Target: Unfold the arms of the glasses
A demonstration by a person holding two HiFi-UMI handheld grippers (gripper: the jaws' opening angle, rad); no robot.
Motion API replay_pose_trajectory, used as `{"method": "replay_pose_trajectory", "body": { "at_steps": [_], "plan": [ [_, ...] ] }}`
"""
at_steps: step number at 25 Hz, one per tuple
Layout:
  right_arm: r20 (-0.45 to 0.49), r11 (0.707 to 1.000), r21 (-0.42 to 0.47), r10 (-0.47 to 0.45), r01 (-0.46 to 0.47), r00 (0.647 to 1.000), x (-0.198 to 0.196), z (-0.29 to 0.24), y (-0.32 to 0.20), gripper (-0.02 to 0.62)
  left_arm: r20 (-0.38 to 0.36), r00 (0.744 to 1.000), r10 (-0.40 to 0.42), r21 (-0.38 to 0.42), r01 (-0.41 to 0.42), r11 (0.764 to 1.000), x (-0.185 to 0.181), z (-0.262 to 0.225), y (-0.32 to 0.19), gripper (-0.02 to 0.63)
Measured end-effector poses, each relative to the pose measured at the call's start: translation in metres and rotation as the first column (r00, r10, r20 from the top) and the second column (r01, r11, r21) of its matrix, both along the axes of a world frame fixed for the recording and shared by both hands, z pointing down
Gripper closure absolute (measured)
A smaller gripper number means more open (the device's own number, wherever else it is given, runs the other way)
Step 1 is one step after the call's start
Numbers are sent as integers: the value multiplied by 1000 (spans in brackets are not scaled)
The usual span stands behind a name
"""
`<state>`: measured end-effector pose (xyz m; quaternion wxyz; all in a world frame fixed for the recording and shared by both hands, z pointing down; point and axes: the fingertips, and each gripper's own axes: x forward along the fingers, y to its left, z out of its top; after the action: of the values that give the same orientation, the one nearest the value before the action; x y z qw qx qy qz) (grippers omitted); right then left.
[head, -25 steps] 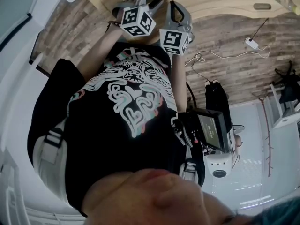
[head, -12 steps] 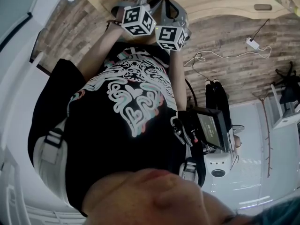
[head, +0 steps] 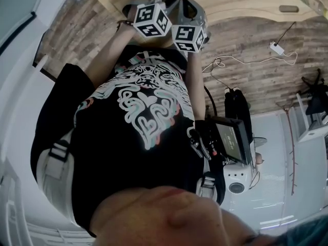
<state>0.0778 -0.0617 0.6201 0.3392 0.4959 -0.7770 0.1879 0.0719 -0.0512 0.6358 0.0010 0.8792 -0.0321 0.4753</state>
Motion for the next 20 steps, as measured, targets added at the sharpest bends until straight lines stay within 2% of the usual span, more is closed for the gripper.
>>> {"method": "replay_pose_trajectory", "body": {
  "at_steps": [4,9,13,20],
  "plan": [
    [-11,1000,-14,-17,17,1000,-1,2,-1,595,-5,1000,7,4,-6,1000,1,0,-2,598],
    [17,997,-73,2,-1,1000,-3,6,-5,595,-7,1000,1,14,-1,1000,-3,1,-4,598],
    [0,997,-70,13,-13,1000,0,7,-6,595,-17,1000,3,25,-3,1000,0,-1,-5,598],
    [-2,996,-81,23,-23,1000,5,9,-6,595,-74,997,-24,-10,23,1000,3,-4,-5,598]
  ]
}}
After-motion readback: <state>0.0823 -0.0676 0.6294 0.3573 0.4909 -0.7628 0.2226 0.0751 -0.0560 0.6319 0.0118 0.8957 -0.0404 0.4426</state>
